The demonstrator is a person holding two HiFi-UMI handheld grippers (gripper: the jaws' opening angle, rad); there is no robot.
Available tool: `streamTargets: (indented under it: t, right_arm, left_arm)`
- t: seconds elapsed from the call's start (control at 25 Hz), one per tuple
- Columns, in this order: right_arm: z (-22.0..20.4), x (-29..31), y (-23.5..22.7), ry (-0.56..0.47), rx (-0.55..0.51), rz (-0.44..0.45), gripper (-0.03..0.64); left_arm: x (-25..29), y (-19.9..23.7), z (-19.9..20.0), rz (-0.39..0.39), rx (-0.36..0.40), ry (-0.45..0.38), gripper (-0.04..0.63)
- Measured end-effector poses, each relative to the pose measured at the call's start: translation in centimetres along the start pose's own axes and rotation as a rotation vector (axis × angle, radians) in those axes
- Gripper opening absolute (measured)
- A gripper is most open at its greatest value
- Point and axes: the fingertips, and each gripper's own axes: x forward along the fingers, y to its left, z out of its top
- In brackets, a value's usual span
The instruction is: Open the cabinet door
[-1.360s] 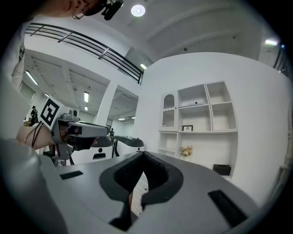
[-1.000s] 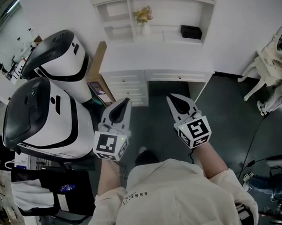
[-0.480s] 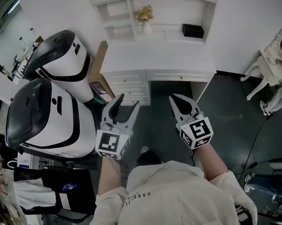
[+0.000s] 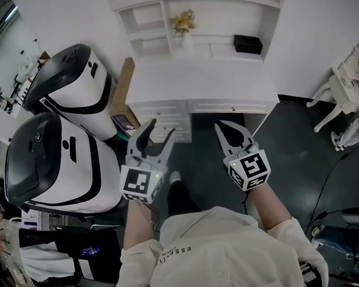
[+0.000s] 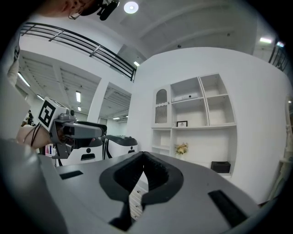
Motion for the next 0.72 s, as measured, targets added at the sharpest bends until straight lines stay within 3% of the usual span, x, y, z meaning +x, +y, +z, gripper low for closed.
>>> streamTargets:
  t: [0.72]
  right_arm:
    - [2.0, 28.9, -5.2, 0.038, -0.029, -0.113, 0.015]
  left_arm:
    - [16.2, 25.0, -3.5, -0.174, -0.003, -0.04, 0.202]
